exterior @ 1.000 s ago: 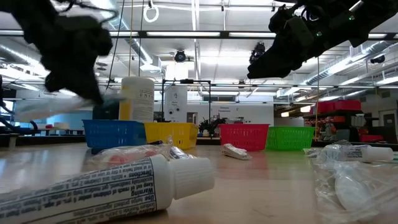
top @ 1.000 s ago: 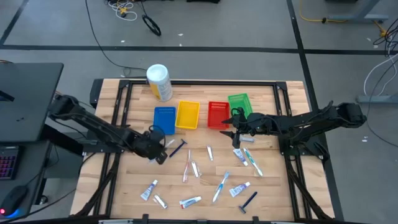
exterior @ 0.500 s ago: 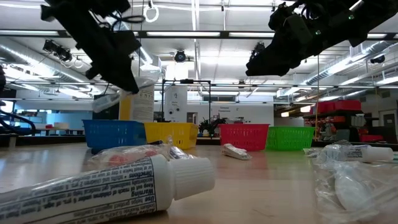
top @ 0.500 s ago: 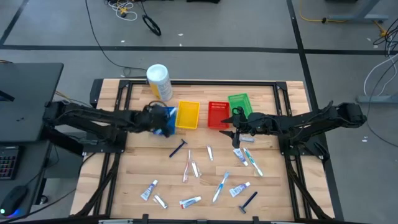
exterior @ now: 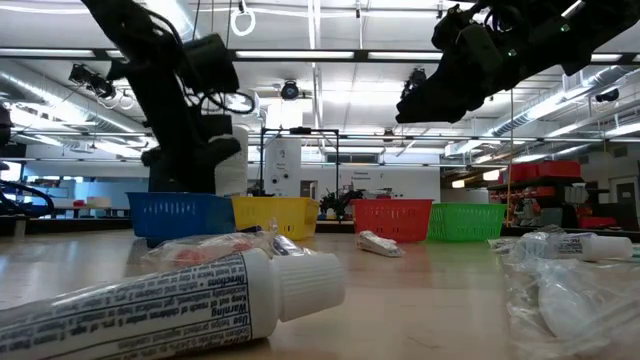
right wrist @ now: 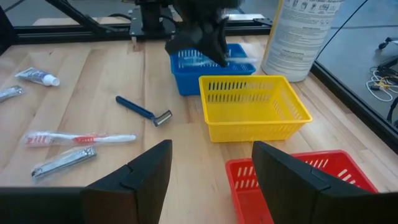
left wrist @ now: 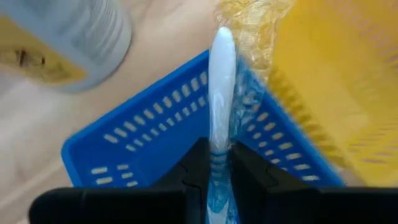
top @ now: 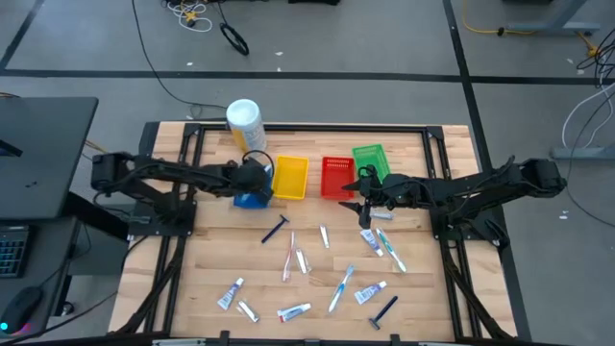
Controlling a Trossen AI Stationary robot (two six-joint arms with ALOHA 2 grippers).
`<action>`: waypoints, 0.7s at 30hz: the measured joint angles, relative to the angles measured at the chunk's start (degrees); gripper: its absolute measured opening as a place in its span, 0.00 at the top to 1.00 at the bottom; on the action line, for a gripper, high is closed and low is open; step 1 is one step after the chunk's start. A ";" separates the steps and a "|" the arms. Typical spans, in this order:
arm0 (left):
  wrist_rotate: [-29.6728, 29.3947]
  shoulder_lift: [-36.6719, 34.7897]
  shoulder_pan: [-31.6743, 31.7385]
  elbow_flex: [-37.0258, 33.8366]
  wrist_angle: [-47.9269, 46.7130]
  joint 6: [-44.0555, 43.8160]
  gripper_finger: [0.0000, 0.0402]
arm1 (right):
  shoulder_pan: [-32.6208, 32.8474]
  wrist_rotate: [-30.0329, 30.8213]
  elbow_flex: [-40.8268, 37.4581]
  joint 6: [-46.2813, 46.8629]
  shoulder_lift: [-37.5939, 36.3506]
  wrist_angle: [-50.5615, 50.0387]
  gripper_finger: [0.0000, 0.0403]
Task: Pick & Place Travel size toiletries
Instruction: Put the blue toothbrush into the blue bin
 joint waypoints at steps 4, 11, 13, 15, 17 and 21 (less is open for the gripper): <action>0.68 2.87 0.91 0.00 0.46 -0.70 0.84 | 0.00 0.00 0.00 0.01 0.00 0.10 0.42; 1.99 3.63 1.01 0.04 0.26 -0.70 0.75 | 0.00 0.02 0.00 -0.01 0.00 0.13 0.42; 3.02 3.63 1.01 0.04 0.25 -0.27 0.72 | 0.00 0.02 0.00 -0.01 0.00 0.13 0.42; 3.33 3.63 1.01 0.04 0.20 -0.06 0.69 | 0.00 0.02 0.00 -0.01 0.00 0.15 0.42; 3.38 3.63 1.01 0.26 -0.64 -0.04 0.66 | 0.00 0.02 0.00 -0.01 0.00 0.20 0.42; 3.41 3.22 0.99 3.21 -6.64 -0.15 0.62 | 0.00 0.00 0.00 0.00 0.00 0.22 0.42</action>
